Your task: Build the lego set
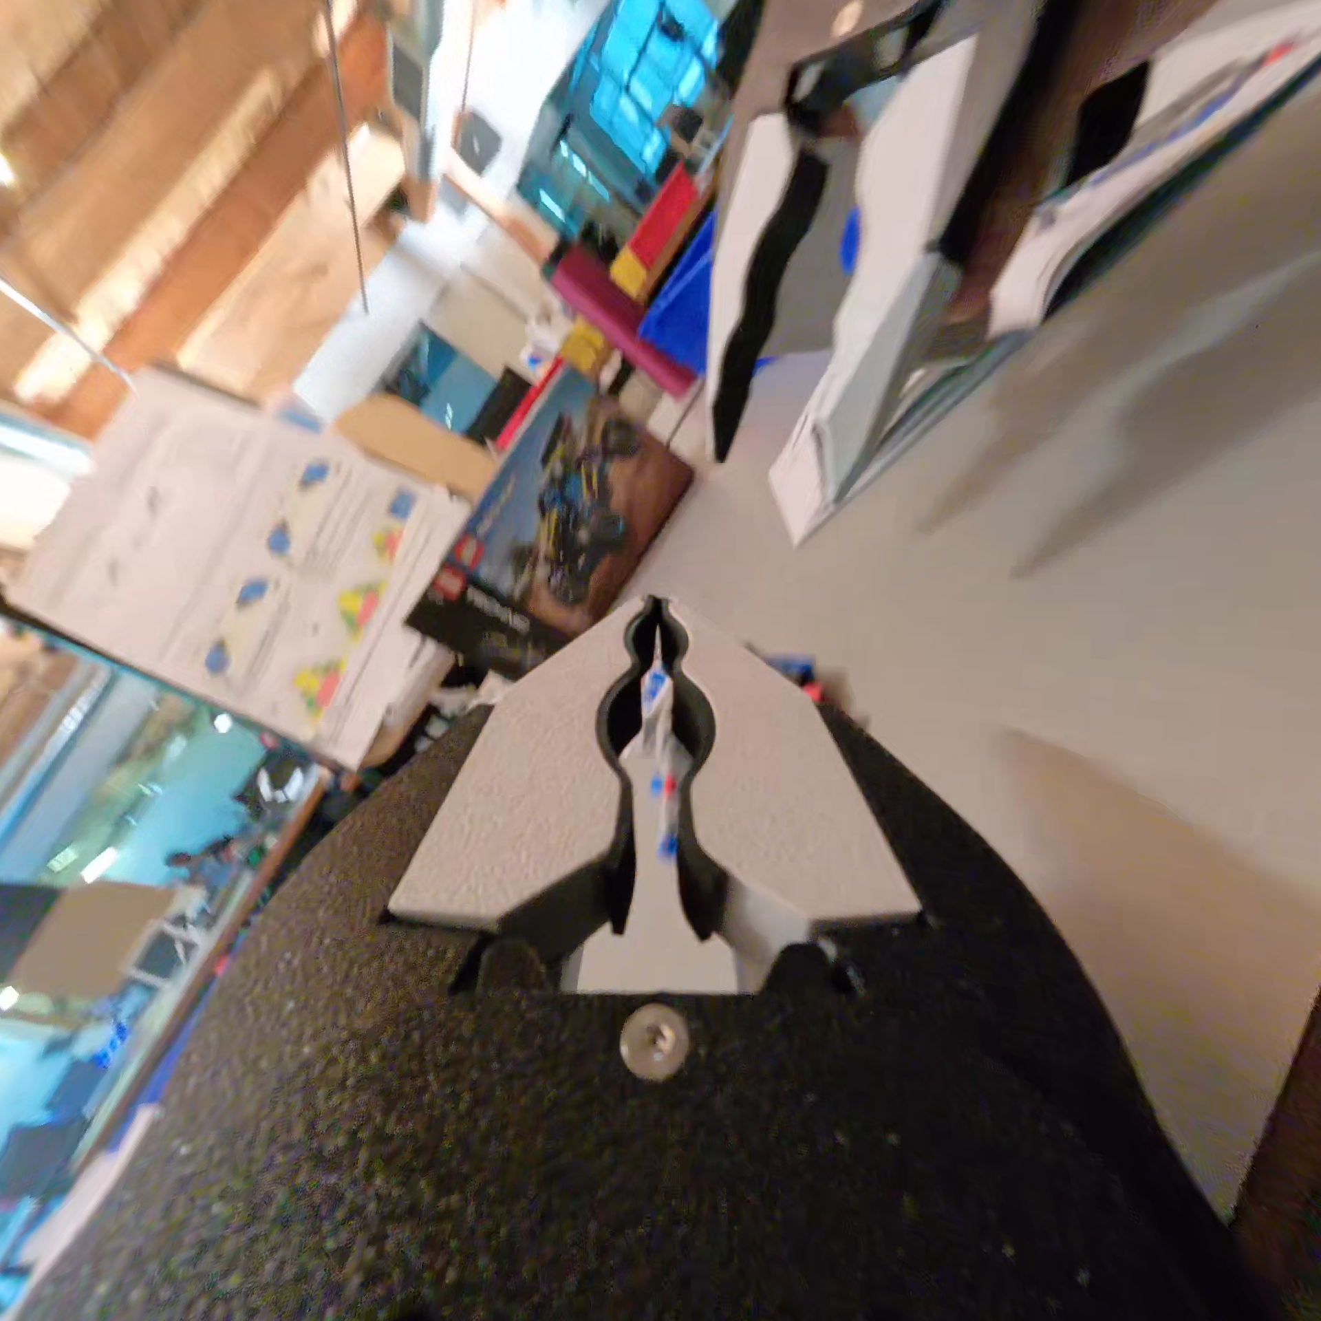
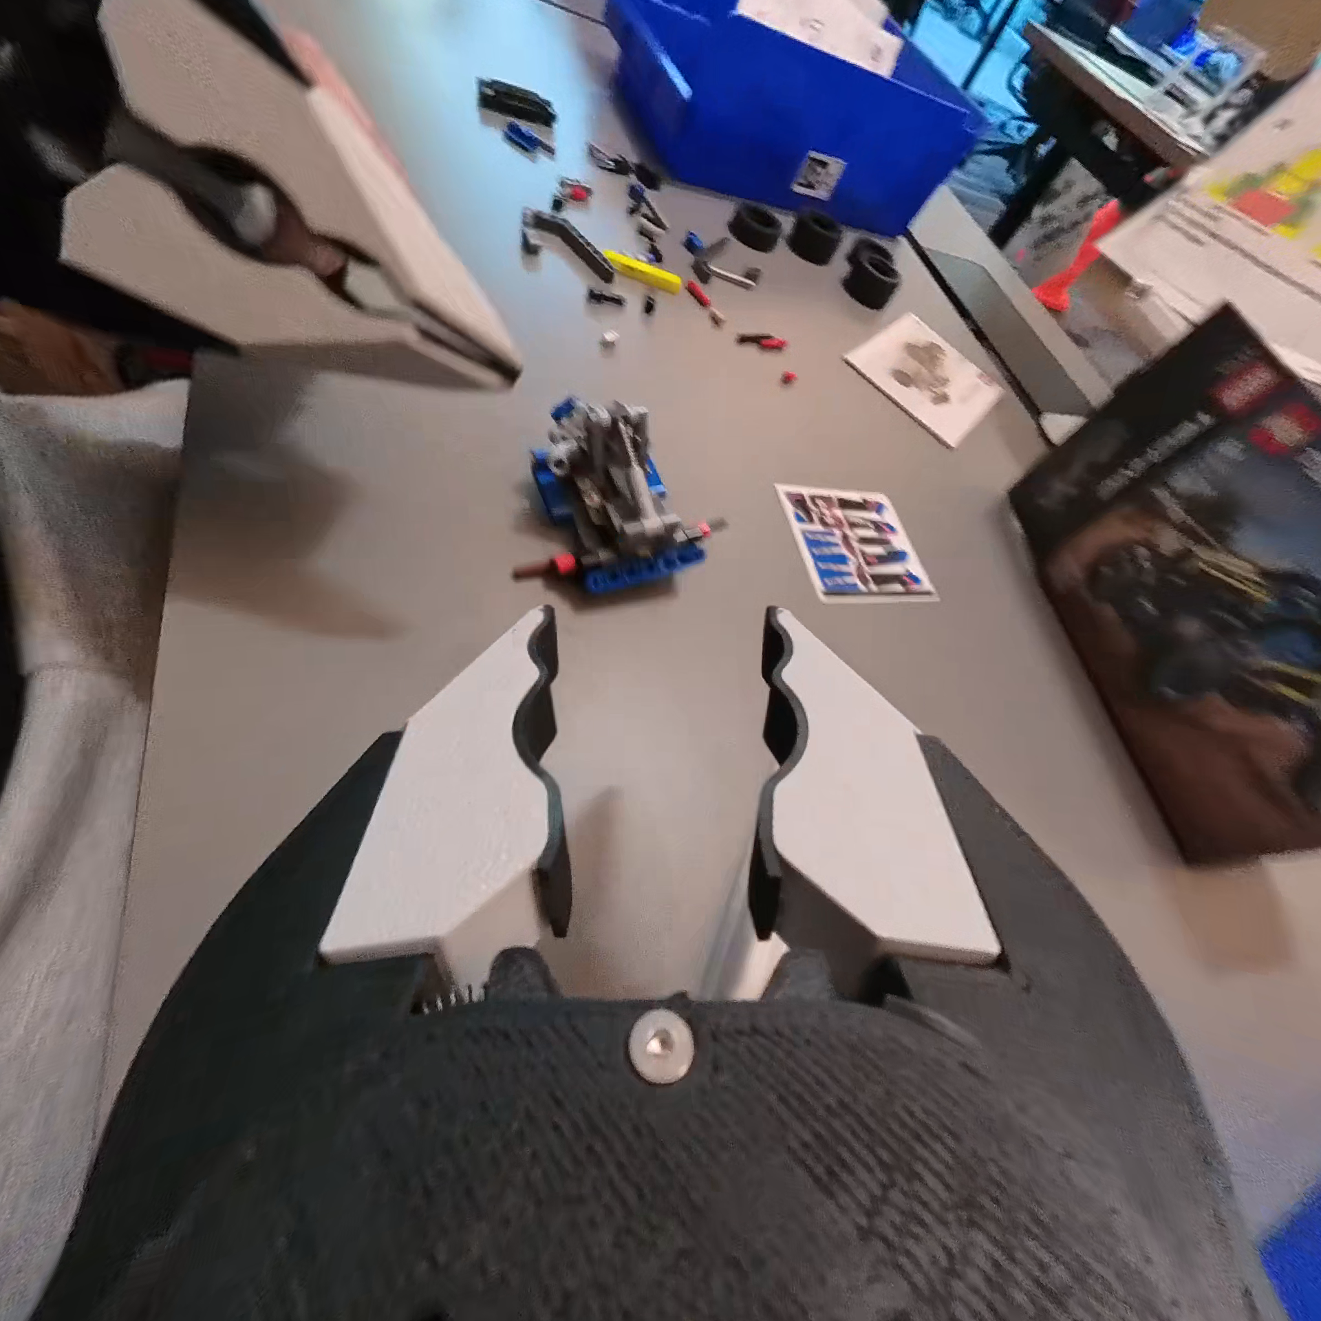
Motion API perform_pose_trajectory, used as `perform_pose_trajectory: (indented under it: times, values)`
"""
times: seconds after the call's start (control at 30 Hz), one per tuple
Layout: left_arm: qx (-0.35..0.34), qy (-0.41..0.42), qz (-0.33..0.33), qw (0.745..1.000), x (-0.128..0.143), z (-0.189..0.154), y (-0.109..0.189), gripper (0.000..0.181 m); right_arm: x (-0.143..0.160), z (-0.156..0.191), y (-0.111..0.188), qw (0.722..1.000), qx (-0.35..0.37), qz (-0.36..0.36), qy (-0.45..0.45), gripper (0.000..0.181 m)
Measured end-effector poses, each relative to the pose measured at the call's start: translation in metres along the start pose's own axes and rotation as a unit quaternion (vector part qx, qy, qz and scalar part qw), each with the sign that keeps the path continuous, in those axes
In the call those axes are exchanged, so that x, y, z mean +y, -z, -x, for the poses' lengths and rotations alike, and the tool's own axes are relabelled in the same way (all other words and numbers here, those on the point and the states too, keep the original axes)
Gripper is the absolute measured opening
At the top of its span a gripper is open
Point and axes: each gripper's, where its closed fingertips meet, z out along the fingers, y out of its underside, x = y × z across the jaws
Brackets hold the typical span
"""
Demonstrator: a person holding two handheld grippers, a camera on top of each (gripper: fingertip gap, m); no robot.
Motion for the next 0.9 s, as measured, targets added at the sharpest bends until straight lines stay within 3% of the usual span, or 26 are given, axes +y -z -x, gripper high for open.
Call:
perform_pose_trajectory:
  times: [0.17,0.27,0.47,0.63,0.77,0.9]
  values:
    - [0.04,0.043,0.114,0.992,0.09,0.027,0.031,0.004,0.016,0.011,-0.057,0.995,-0.039,0.085,0.047,0.063]
    - [0.065,0.034,0.143,0.987,0.115,0.03,0.038,0.012,0.005,0.006,-0.076,0.995,-0.056,0.075,0.046,0.06]
    - [0.161,-0.006,0.122,0.979,0.119,0.004,0.029,0.025,0.002,0.017,-0.095,0.987,-0.125,0.087,0.05,0.058]
    - [0.194,-0.012,0.126,0.973,0.119,0.003,0.017,0.026,0.007,0.019,-0.096,0.981,-0.16,0.104,0.043,0.04]
    - [0.16,-0.098,0.086,0.978,0.114,0.01,0.008,0.025,0.008,0.016,-0.097,0.981,-0.161,0.098,0.048,0.025]
    - [0.126,-0.228,0.063,0.963,0.111,0.005,0.002,0.023,0.009,0.015,-0.098,0.981,-0.167,0.086,0.049,0.025]
